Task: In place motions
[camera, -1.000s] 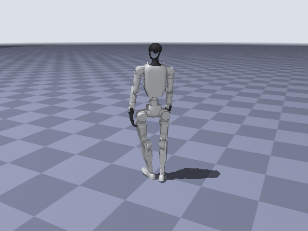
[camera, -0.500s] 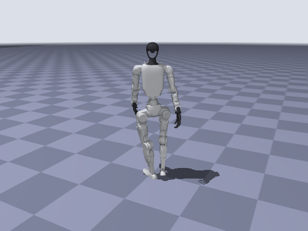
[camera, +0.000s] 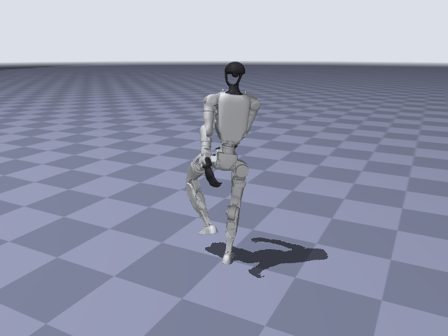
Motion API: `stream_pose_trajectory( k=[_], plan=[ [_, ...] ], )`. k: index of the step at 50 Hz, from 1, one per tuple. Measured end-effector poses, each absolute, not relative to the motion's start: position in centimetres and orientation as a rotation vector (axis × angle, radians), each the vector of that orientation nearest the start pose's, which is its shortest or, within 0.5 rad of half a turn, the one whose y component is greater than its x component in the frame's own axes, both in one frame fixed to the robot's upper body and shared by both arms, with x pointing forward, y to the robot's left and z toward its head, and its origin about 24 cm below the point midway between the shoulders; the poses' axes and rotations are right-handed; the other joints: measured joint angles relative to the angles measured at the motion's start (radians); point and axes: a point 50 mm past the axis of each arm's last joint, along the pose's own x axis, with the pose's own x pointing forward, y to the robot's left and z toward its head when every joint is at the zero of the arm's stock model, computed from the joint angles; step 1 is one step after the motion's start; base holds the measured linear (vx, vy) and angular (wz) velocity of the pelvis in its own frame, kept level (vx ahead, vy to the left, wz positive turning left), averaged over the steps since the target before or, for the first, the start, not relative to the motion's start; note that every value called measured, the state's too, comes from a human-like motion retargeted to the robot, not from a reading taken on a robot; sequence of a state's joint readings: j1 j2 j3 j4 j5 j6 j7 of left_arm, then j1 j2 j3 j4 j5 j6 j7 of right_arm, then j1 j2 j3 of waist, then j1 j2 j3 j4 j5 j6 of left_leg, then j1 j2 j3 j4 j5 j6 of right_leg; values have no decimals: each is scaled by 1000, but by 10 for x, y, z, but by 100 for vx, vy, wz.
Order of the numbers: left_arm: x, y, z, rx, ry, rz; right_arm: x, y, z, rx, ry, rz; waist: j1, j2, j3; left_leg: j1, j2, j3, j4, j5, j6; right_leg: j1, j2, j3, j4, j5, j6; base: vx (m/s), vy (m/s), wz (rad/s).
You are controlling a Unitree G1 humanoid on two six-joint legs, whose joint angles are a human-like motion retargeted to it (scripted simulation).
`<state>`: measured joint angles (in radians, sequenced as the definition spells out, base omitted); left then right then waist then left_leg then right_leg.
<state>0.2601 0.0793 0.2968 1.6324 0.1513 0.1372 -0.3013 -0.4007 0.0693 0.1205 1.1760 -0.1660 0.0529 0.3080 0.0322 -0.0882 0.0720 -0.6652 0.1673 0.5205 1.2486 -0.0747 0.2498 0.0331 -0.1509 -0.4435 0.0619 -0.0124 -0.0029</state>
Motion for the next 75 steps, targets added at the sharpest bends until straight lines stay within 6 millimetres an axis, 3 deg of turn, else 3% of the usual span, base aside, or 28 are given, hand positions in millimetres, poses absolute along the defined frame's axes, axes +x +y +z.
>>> stream_pose_trajectory(
  k=[5,11,14,18,20,22,25,27,29,33,35,38,40,45,48,53,58,62,63,64,65,66,67,70,72,75],
  plan=[
    [-140,143,-152,-511,1986,70,254,-62,-85,-126,737,616,16,-14,11,-109,-13,-55,127,-43,-35,0,-13,29,11,-3,-12,1,0,-3],
    [-135,145,-155,-467,1971,-14,251,-55,-84,-110,716,648,0,-4,-11,5,-43,-111,21,-37,-31,18,-5,1,5,-11,-3,3,-1,24],
    [-127,149,-158,-432,1938,-19,243,-53,-89,-98,734,652,-20,5,-36,124,-135,-180,-165,-11,-60,24,-5,-21,-3,-13,10,2,2,24],
    [-115,155,-163,-402,1900,11,230,-51,-99,-98,785,667,-36,21,-73,364,-237,-241,-602,47,-114,24,12,-24,-5,-25,24,-1,3,-10],
    [-111,160,-164,-387,1888,22,222,-52,-105,-101,813,673,-47,40,-105,498,-275,-254,-850,-134,-168,11,40,-23,-2,-34,27,2,2,13],
    [-111,166,-163,-366,1899,20,210,-56,-113,-115,857,683,-95,73,-148,600,-258,-129,-1034,-236,-146,8,72,-44,-4,-48,36,7,8,69],
    [-106,170,-163,-350,1931,10,187,-65,-129,-168,942,702,-188,114,-233,600,-274,-227,-1207,-125,-135,-23,91,-105,-10,-64,44,-7,13,91],
    [-83,180,-168,-269,1899,9,176,-79,-137,-198,984,660,-184,109,-219,602,-262,-160,-1229,-100,-141,-37,89,-86,13,-82,43,-33,17,53],
    [-57,190,-172,-164,1842,-5,166,-99,-145,-211,1020,602,-171,94,-185,603,-284,-221,-1216,-106,-121,-23,71,-103,41,-98,42,-21,20,52],
    [0,205,-174,67,1738,-109,124,-133,-164,-251,1181,530,-117,80,-136,605,-279,-233,-1173,-120,-109,-19,53,-99,131,-126,21,-14,18,-7],
    [28,210,-173,190,1699,-206,97,-147,-172,-259,1300,504,-81,74,-94,629,-270,-229,-1166,-125,-111,-28,44,-72,214,-103,-2,-25,10,-53],
    [70,208,-170,288,1587,-330,62,-168,-178,-248,1453,439,-88,104,-80,629,-228,-216,-1172,-124,-115,-134,33,-50,419,29,-39,-21,8,-24],
    [96,200,-167,302,1488,-335,37,-178,-179,-238,1541,405,-112,124,-79,624,-207,-213,-1175,-119,-114,-235,39,10,579,109,-76,-11,8,-9],
    [171,181,-147,237,1200,-222,-4,-204,-177,-190,1678,324,-223,181,-36,617,-153,-212,-1181,-91,-101,-471,6,11,1011,14,-97,-15,6,21],
    [203,174,-132,197,1064,-174,-26,-219,-173,-175,1744,266,-277,195,-39,609,-138,-187,-1196,-67,-96,-592,-9,20,1163,2,-79,-5,1,30],
    [231,161,-116,100,928,-138,-57,-240,-165,-171,1838,140,-319,203,-46,613,-131,-153,-1209,-49,-93,-641,-22,23,1205,9,-64,1,0,0],
    [225,148,-121,61,945,-163,-75,-247,-159,-112,1896,11,-269,193,-60,638,-145,-117,-1210,-53,-96,-494,24,51,992,42,-58,11,1,-50],
    [187,140,-142,27,1079,-193,-70,-238,-163,-86,1871,9,-238,177,-92,646,-179,-116,-1202,-62,-102,-247,118,125,534,108,24,21,-4,-25],
    [176,138,-147,15,1122,-202,-65,-235,-165,-89,1855,26,-243,168,-99,646,-194,-127,-1195,-65,-103,-180,132,146,403,33,70,24,-7,10],
    [164,137,-152,5,1170,-211,-60,-231,-167,-96,1839,49,-243,162,-109,646,-207,-135,-1191,-69,-104,-114,123,90,301,-54,80,24,-6,11],
    [151,136,-157,-4,1219,-220,-54,-227,-169,-104,1821,75,-242,157,-119,646,-219,-142,-1187,-73,-106,-48,101,-3,213,-147,72,26,-8,15],
    [139,136,-161,-4,1263,-234,-50,-223,-170,-110,1808,100,-248,146,-130,649,-238,-154,-1188,-73,-106,-25,101,-26,147,-154,48,27,-9,13],
    [125,137,-165,4,1317,-257,-45,-217,-172,-114,1793,130,-243,133,-145,650,-259,-160,-1190,-73,-105,-8,96,-46,85,-143,43,27,-6,-11],
    [81,140,-175,83,1499,-366,-20,-197,-177,-113,1735,232,-161,114,-209,623,-277,-121,-1204,-62,-112,-20,77,3,-18,-55,112,14,-8,-64],
    [51,145,-178,167,1610,-404,17,-181,-180,-180,1615,321,-154,116,-230,589,-270,-140,-1203,-57,-123,-51,63,-101,-21,-40,113,-9,-9,-48],
    [25,156,-180,202,1662,-398,58,-158,-179,-269,1454,463,-162,118,-217,592,-272,-114,-1211,-52,-117,-91,91,40,-3,-41,85,11,-1,-41]
  ],
)
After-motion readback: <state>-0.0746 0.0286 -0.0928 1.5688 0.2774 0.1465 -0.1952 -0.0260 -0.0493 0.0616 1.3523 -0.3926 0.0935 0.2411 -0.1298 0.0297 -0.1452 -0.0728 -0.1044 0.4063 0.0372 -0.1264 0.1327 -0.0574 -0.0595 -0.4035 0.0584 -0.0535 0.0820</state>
